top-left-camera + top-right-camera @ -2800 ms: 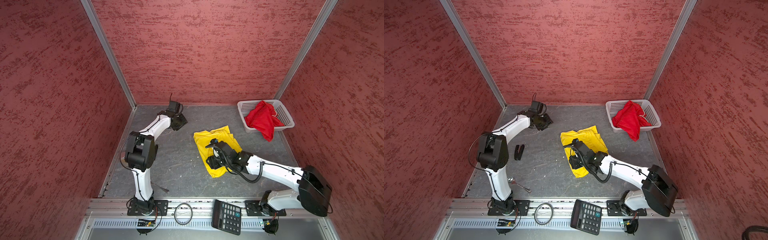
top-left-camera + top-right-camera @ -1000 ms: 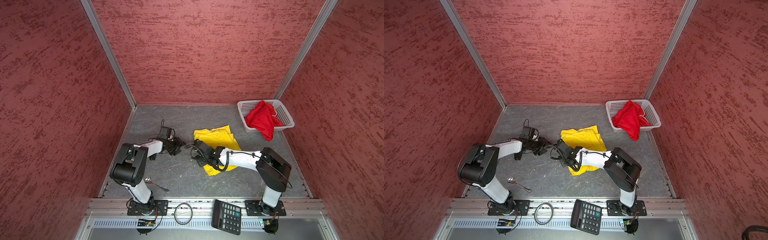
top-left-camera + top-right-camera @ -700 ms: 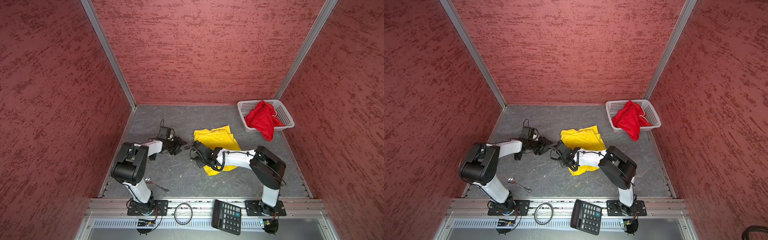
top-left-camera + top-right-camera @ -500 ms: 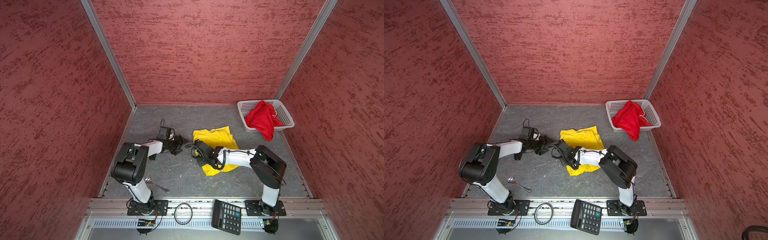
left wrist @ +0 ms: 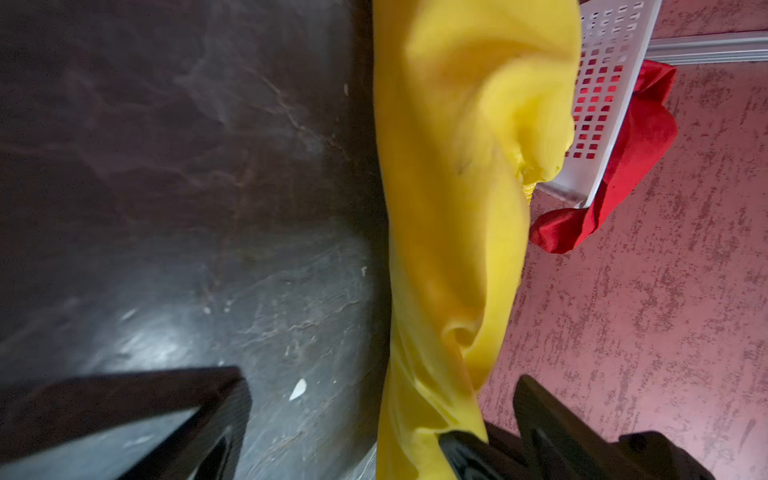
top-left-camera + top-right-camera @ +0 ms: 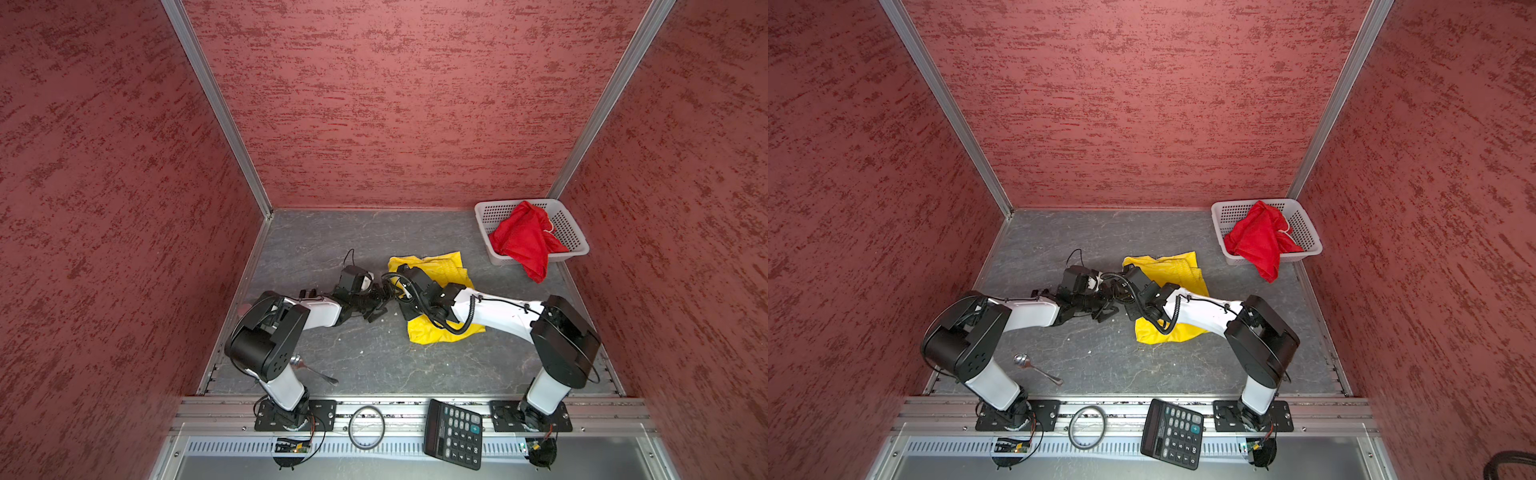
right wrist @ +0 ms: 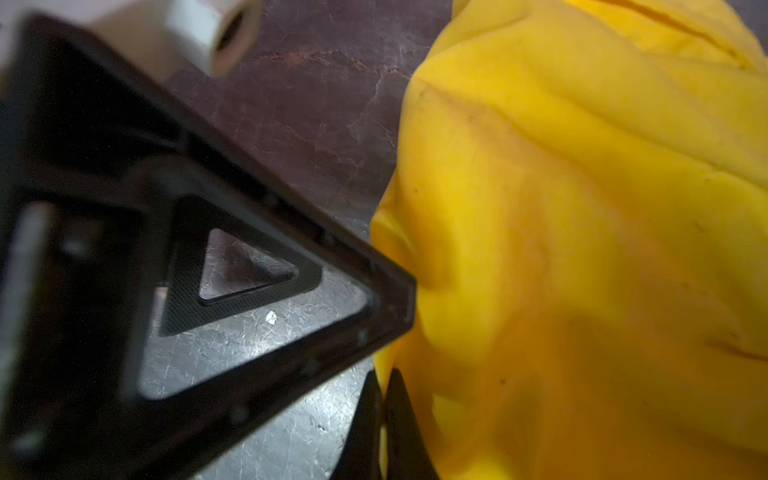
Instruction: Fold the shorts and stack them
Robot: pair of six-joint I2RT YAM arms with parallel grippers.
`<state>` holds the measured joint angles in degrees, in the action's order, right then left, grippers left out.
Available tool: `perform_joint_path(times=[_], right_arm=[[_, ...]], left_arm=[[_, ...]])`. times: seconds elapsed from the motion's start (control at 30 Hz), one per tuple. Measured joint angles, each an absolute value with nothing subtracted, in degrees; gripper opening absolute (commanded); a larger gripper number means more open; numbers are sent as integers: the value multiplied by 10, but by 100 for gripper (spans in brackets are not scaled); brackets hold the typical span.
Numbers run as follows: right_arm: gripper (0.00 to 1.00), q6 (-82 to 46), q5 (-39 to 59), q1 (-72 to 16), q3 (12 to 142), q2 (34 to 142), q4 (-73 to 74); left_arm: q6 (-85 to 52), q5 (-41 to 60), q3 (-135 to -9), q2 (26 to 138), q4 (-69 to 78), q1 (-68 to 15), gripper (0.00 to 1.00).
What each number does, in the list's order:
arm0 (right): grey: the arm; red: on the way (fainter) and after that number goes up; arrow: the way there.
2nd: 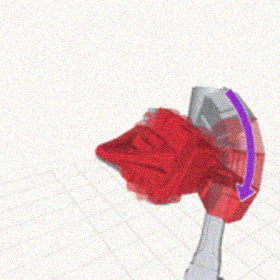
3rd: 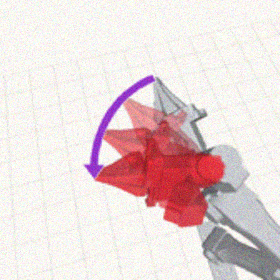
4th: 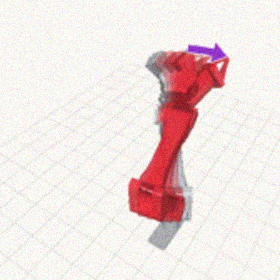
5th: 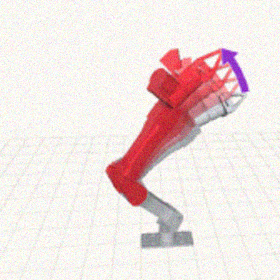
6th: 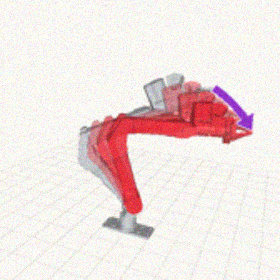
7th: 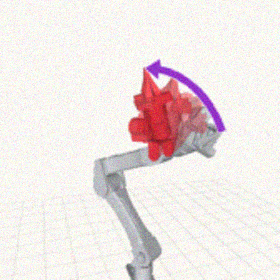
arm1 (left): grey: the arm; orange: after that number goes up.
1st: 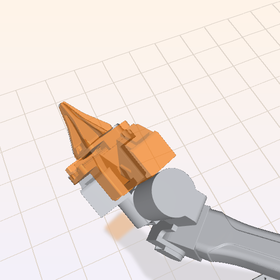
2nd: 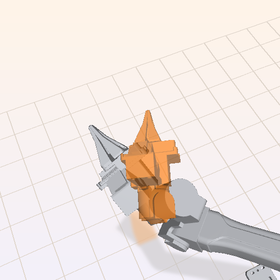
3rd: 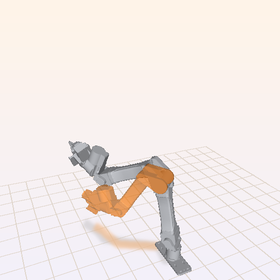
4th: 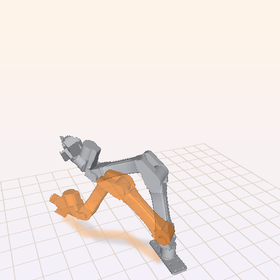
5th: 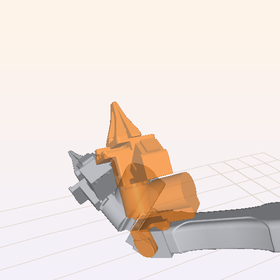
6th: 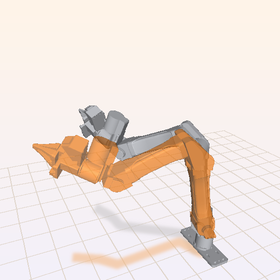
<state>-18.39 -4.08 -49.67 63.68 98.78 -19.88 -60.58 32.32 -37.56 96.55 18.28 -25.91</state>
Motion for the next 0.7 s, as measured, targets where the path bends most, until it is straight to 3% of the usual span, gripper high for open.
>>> perform_joint_path(times=[0.1,0.17,0.2,0.3,0.37,0.47,0.53,0.7], right_arm=[[2,-184,-31,-497,631,988,-198],[2,-186,-20,-497,626,988,-198],[2,-187,-13,-497,624,988,-196],[4,-189,12,-497,617,988,-183],[14,-191,29,-496,604,983,-165],[47,-192,55,-496,574,965,-136],[54,-192,68,-497,555,948,-121],[54,-191,76,-493,514,893,-92]], left_arm=[[-628,326,-378,988,228,-264,100],[-642,327,-385,1008,258,-268,90],[-648,327,-388,1019,271,-270,84],[-668,329,-394,1058,312,-275,51],[-681,341,-402,1089,336,-275,34],[-692,354,-418,1124,356,-272,18],[-696,363,-428,1140,360,-267,13],[-674,383,-468,1144,290,-234,12]])
